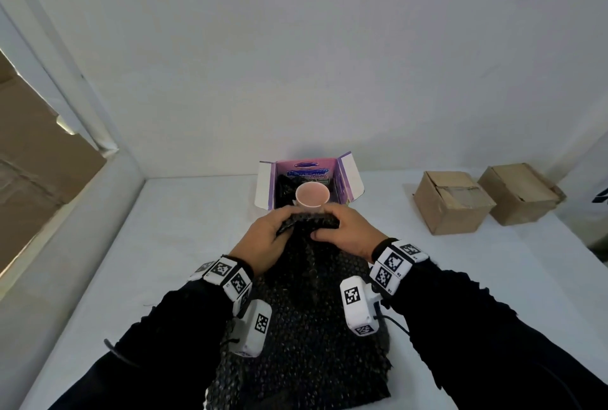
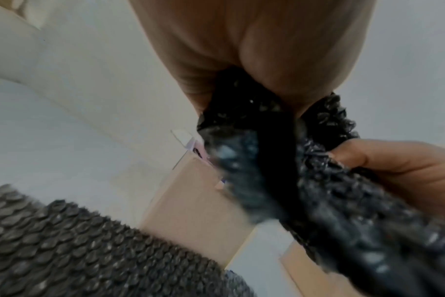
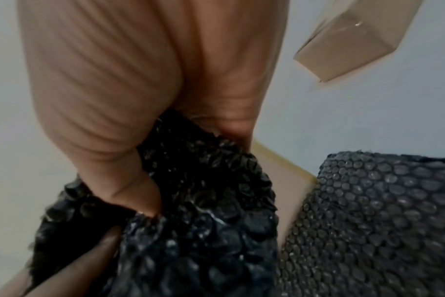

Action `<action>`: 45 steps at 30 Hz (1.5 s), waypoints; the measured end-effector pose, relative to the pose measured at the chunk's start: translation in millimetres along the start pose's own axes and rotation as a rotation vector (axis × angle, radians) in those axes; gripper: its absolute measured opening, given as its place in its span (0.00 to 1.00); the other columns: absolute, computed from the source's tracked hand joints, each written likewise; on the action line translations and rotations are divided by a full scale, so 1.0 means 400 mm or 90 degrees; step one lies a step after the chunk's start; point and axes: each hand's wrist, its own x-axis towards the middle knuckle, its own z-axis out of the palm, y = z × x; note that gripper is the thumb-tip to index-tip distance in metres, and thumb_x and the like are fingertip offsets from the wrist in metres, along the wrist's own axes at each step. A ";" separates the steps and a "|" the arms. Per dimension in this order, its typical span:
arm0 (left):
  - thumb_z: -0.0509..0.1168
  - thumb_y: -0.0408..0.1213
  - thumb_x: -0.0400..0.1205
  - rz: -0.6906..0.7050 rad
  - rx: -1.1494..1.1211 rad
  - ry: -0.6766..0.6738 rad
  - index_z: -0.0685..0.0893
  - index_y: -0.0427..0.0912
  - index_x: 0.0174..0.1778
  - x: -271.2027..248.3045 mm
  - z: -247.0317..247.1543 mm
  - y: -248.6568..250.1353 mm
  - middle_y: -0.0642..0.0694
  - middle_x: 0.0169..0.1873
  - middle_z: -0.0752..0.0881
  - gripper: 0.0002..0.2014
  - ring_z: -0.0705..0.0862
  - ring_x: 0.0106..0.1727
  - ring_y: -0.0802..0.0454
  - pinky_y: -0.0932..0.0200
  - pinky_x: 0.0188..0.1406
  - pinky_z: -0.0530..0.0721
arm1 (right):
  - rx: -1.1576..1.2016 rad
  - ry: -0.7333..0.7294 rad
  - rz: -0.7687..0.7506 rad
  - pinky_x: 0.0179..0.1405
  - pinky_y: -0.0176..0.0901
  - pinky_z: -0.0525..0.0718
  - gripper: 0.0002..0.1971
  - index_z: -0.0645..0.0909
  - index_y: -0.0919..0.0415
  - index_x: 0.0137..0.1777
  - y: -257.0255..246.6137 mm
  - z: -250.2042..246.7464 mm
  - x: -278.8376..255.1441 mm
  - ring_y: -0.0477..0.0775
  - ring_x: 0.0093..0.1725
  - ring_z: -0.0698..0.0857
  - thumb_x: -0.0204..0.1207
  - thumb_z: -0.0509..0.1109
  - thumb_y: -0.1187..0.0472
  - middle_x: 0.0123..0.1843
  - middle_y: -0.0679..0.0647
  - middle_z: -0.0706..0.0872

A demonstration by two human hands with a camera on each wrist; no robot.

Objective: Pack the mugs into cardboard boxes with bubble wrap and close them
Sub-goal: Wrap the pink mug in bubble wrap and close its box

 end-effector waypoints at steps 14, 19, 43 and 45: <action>0.58 0.20 0.74 0.021 0.069 0.016 0.77 0.54 0.49 0.181 -0.077 0.037 0.56 0.43 0.84 0.21 0.80 0.44 0.64 0.73 0.44 0.74 | -0.064 -0.077 -0.021 0.62 0.43 0.81 0.33 0.73 0.50 0.65 -0.071 -0.121 0.109 0.48 0.59 0.84 0.63 0.84 0.51 0.59 0.49 0.85; 0.64 0.35 0.73 -0.012 0.033 0.055 0.85 0.48 0.45 0.273 -0.076 0.032 0.52 0.43 0.85 0.08 0.82 0.43 0.63 0.72 0.43 0.76 | -0.348 -0.010 -0.088 0.48 0.48 0.81 0.17 0.75 0.57 0.61 -0.078 -0.201 0.196 0.60 0.53 0.85 0.72 0.70 0.64 0.49 0.55 0.85; 0.61 0.40 0.82 -0.170 0.541 -0.145 0.85 0.40 0.57 0.460 0.016 -0.199 0.45 0.62 0.78 0.13 0.81 0.58 0.42 0.47 0.49 0.82 | -0.653 -0.027 -0.143 0.37 0.51 0.72 0.11 0.75 0.61 0.59 0.068 -0.170 0.437 0.63 0.57 0.74 0.77 0.64 0.66 0.60 0.62 0.72; 0.58 0.40 0.83 -0.176 0.546 -0.183 0.83 0.41 0.58 0.452 0.028 -0.220 0.45 0.64 0.78 0.13 0.79 0.61 0.43 0.45 0.53 0.82 | -0.707 -0.057 -0.142 0.46 0.54 0.76 0.14 0.75 0.64 0.63 0.075 -0.157 0.437 0.65 0.62 0.74 0.79 0.59 0.62 0.64 0.64 0.73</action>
